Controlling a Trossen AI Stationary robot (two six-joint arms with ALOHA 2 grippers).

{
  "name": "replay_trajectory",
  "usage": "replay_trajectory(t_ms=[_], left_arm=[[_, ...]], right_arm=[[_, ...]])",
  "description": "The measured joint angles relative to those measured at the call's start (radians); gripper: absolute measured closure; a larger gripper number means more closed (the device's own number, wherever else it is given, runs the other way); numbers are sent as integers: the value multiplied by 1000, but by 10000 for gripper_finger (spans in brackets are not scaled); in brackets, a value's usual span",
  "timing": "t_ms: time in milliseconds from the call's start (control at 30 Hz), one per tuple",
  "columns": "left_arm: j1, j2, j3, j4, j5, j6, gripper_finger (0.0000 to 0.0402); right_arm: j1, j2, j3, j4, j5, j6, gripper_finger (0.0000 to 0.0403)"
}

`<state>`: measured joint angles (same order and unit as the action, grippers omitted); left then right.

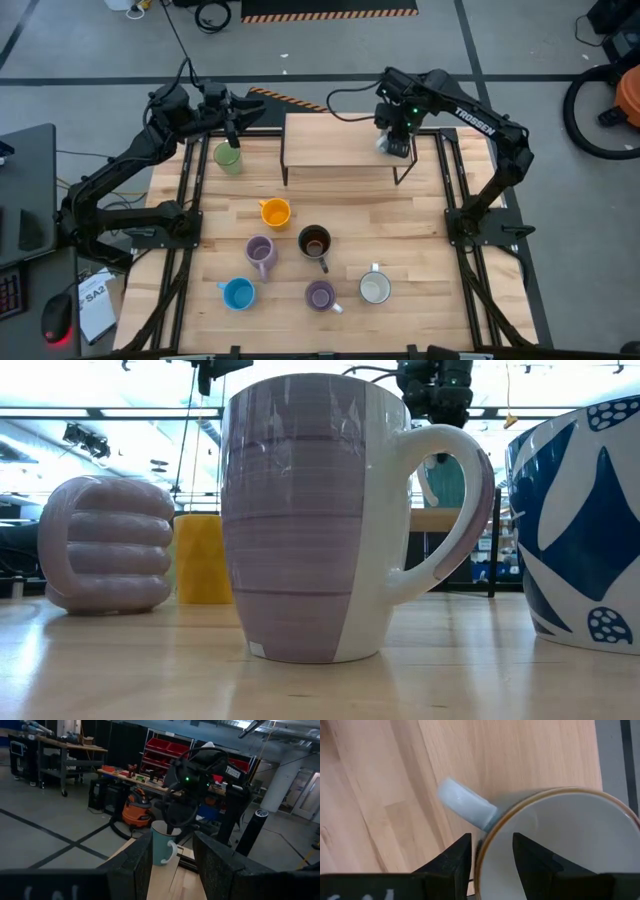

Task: Place coffee mugs
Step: Put the blue and white mug on the shelf

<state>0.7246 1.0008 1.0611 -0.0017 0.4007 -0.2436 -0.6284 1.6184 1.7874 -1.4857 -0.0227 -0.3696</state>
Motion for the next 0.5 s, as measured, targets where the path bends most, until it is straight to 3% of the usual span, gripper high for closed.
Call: replay_trajectory(t_ms=[200, 500], left_arm=[[0, 0, 0, -1, 0, -5, 256], [0, 0, 0, -1, 0, -5, 256]], right_arm=[[13, 0, 0, 0, 10, 5, 260], [13, 0, 0, -3, 13, 101, 322]])
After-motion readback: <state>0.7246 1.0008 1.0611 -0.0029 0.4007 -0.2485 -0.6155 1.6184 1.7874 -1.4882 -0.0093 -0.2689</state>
